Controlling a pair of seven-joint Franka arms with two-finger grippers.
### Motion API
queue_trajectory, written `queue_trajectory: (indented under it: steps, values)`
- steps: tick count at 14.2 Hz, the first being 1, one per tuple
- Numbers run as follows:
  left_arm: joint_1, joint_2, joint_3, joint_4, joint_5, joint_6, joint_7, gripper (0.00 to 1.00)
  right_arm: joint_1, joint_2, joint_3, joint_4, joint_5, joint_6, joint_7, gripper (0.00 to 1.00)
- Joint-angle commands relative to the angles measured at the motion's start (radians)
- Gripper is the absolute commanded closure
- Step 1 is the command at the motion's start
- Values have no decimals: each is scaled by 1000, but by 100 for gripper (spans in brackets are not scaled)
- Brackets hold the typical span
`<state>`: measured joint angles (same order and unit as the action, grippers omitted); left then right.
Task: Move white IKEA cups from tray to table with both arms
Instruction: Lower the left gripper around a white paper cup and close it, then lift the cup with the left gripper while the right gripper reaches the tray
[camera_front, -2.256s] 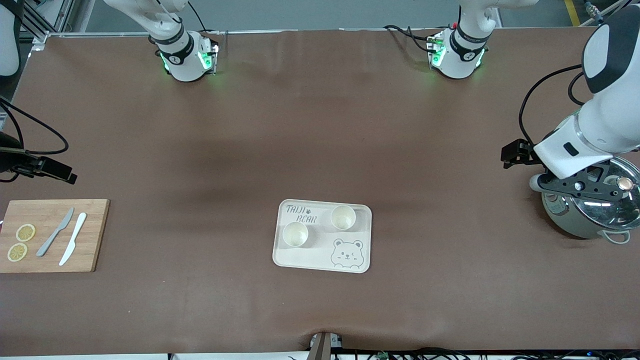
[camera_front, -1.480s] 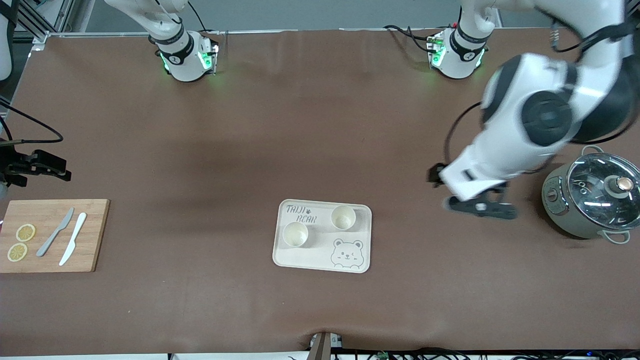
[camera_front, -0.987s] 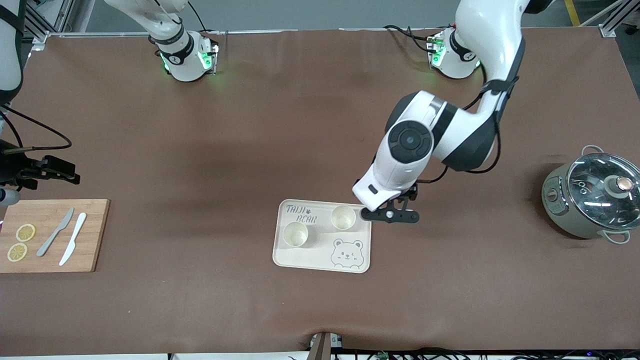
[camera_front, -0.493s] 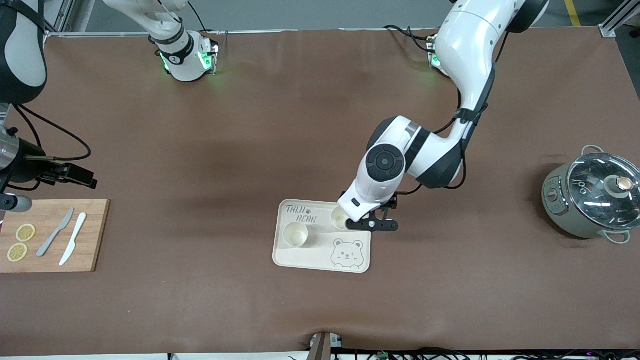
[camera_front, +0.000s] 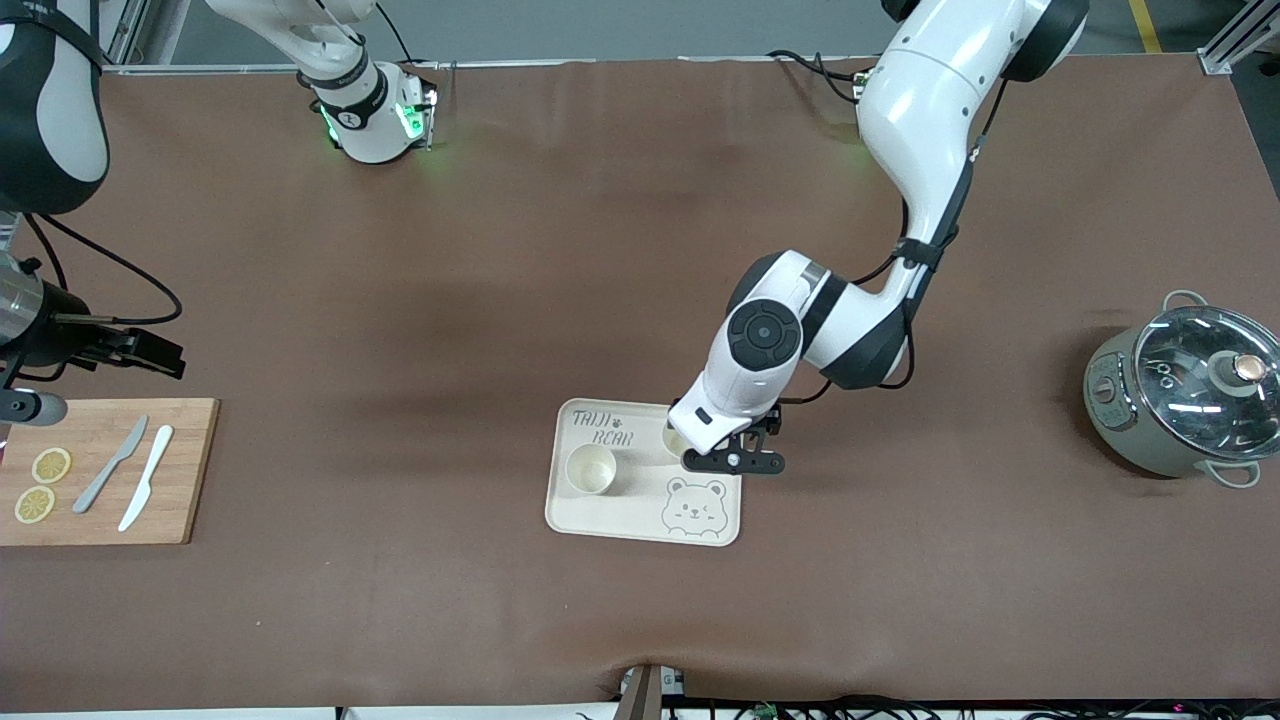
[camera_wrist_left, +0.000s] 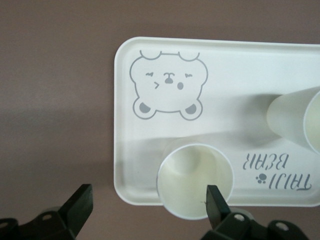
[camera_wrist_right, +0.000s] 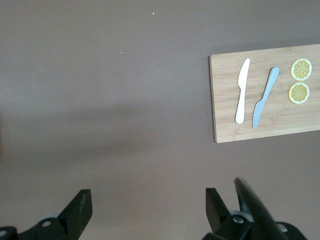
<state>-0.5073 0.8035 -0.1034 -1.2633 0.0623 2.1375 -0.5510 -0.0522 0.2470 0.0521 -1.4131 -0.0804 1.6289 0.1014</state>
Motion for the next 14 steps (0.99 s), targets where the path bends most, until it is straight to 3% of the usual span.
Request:
queue_trajectory:
  steps: [1,2,7,11,14]
  values:
    - [-7,42,7,24,10,62,-7,0,34,-9,2,-1,-38,-27,23,0]
    - [-7,55,8,24,10,90,-10,0,57,-8,0,0,-71,-20,20,0]
    - [-7,83,10,22,13,140,-9,0,70,8,3,0,-1,61,29,0]
    - [-7,100,11,22,13,140,-9,0,158,107,5,75,31,75,208,0]
    - [-7,105,11,22,23,140,-9,0,181,188,6,152,131,94,300,0]
